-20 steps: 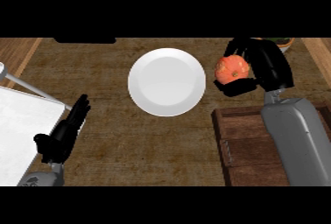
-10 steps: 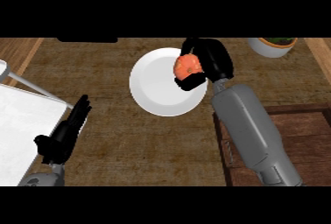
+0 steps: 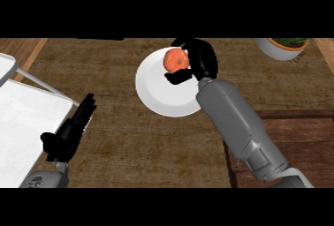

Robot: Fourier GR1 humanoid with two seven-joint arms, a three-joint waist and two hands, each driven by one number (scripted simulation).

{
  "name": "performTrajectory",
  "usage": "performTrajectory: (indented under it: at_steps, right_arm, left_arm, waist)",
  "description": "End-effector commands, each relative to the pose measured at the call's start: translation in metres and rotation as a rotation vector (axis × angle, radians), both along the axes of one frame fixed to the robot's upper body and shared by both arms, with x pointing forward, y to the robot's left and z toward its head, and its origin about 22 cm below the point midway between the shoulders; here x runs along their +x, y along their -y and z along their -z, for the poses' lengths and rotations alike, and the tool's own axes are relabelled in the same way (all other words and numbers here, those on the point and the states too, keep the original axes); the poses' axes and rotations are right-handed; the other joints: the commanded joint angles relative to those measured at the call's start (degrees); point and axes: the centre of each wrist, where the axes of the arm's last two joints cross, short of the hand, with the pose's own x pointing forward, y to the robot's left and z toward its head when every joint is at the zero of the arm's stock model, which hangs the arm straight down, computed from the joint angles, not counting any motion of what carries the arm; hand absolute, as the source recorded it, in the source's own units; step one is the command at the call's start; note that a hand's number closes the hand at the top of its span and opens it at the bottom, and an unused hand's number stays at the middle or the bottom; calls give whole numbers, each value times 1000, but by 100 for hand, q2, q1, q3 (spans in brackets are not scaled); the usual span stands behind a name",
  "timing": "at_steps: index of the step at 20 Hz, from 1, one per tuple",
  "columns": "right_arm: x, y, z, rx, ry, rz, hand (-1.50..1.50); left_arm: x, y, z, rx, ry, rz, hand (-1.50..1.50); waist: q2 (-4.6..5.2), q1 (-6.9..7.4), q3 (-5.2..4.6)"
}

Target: Pick the squash from the tray and place it in the plate

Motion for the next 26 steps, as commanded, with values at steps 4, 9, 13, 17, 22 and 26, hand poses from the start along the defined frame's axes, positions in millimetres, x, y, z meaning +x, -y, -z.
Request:
performTrajectory:
  at_steps: [4, 9, 13, 17, 22, 26]
  right_arm:
    - [12, -12, 1, 67, -117, 86, -150]
    - [10, 1, 9, 288, -7, 146, -150]
    - [11, 16, 6, 490, 34, 140, -150]
    - [12, 62, 23, 668, 22, 116, -150]
    - [6, 136, 50, 693, 49, 97, -150]
    - [-13, 187, 79, 685, 31, 44, -150]
  left_arm:
    - [10, -2, -9, 31, 38, -12, 0]
    - [5, -10, -10, 24, 27, -14, 0]
    - [-1, -21, 0, 23, 19, -76, 0]
    - [10, -18, -10, 8, -2, -84, 0]
    - [0, -20, -2, 12, 24, -88, 0]
    - [1, -37, -7, 3, 32, -75, 0]
  waist:
    - [13, 127, 24]
    - [14, 141, 31]
    - [-34, -107, 30]
    - [-21, -197, 35]
    - [-38, -210, 30]
    - [-36, -214, 30]
